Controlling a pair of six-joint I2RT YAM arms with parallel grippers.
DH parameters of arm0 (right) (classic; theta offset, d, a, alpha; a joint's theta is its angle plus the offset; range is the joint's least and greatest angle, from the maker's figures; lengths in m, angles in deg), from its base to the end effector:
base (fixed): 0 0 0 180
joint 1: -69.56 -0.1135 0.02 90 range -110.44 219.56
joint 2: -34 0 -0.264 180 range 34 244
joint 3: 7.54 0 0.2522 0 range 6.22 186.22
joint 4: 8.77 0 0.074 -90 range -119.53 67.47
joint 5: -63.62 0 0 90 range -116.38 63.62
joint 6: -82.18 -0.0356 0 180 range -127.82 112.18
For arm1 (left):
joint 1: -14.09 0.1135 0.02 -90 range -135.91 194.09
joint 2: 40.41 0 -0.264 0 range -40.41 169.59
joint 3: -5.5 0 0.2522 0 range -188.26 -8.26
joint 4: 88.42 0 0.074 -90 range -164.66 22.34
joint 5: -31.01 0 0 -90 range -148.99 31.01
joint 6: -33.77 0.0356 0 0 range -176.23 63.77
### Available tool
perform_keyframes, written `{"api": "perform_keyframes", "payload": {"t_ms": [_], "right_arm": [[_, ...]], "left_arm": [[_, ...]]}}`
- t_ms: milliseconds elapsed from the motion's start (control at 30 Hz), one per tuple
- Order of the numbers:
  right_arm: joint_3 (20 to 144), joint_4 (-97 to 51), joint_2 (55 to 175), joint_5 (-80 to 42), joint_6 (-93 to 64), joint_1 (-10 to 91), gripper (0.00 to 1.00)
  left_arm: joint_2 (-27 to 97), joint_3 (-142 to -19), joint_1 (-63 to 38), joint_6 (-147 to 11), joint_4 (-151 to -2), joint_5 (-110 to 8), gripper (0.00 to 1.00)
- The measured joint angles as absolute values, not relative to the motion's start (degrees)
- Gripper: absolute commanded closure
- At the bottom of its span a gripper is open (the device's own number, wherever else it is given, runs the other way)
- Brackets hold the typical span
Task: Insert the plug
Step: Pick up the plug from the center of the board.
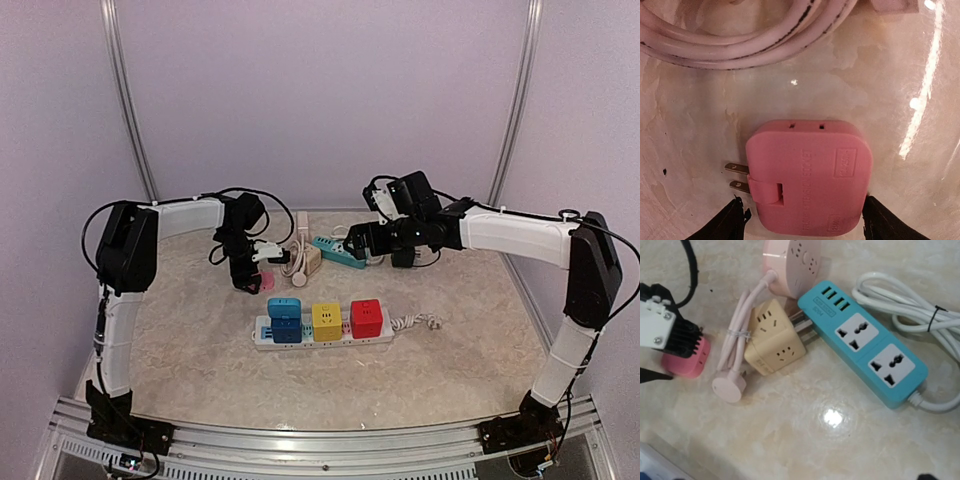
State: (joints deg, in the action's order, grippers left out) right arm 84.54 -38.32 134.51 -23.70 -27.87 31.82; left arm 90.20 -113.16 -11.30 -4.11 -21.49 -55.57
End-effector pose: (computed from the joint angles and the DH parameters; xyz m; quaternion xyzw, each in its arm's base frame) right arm 0.3185 0.2486 0.2687 -0.1483 0.8862 0.2302 0.3737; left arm 0.4144 -0.1990 0.1542 0.6250 0.7740 -0.0065 0.1011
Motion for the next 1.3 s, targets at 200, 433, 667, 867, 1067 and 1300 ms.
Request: {"api": "perform_keyframes", "payload": {"t_ms": [200, 433, 667, 867, 1067, 1300], "right_arm": [[84.0, -37.3, 134.5, -23.2, -27.9, 31.8, 0.00], [83.0, -36.4, 134.5, -22.6, -27.9, 31.8, 0.00], [82.4, -36.0, 133.5, -22.0, -27.4, 31.8, 0.01], [80.0, -33.0, 129.5, -20.4, -22.0, 31.1, 0.02], [74.1, -24.8, 120.5, -20.7, -3.4, 25.9, 0.00], [66.3, -12.5, 115.6, -15.1, 34.5, 17.6, 0.00]], "left_arm": [[90.7, -113.8, -11.4, -5.0, -20.3, -55.2, 0.39], [90.7, -114.0, -11.4, -5.7, -19.6, -54.6, 0.68], [90.5, -113.7, -11.1, -7.4, -19.6, -53.4, 1.00], [88.5, -113.2, -10.8, -10.9, -18.4, -53.3, 1.00], [78.5, -114.2, -10.2, -13.6, -13.8, -52.1, 1.00], [63.5, -116.5, -14.7, -13.5, -3.9, -48.2, 1.00]]}}
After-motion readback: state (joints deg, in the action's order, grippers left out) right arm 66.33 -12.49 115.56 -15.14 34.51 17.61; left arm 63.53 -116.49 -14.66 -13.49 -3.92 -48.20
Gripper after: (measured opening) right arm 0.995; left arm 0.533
